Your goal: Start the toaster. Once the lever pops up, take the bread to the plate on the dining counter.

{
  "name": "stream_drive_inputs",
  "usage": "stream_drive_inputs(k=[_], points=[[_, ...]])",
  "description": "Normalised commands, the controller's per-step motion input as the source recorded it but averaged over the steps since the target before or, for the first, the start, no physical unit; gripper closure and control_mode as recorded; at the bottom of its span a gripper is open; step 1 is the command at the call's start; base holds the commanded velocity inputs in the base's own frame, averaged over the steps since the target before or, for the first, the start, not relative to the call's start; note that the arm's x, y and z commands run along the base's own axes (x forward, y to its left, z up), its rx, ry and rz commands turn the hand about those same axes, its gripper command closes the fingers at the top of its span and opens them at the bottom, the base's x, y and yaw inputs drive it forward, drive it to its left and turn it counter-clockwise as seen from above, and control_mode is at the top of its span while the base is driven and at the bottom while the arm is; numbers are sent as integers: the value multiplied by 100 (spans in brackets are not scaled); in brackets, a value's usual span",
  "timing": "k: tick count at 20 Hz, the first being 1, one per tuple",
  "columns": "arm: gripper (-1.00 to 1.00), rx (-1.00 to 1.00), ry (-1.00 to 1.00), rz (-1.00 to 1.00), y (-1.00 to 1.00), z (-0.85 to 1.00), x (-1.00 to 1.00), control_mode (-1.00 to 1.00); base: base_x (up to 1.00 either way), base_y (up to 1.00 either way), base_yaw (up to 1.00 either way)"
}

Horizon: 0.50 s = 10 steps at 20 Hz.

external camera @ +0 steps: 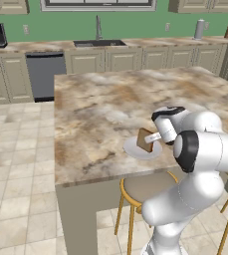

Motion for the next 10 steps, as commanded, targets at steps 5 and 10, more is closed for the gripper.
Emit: stream_drive_inputs(k=[5,10], points=[[-100,0,0,0,0,0,0,-100,0,0,0],[-100,0,0,0,3,0,-2,-100,0,0,0]])
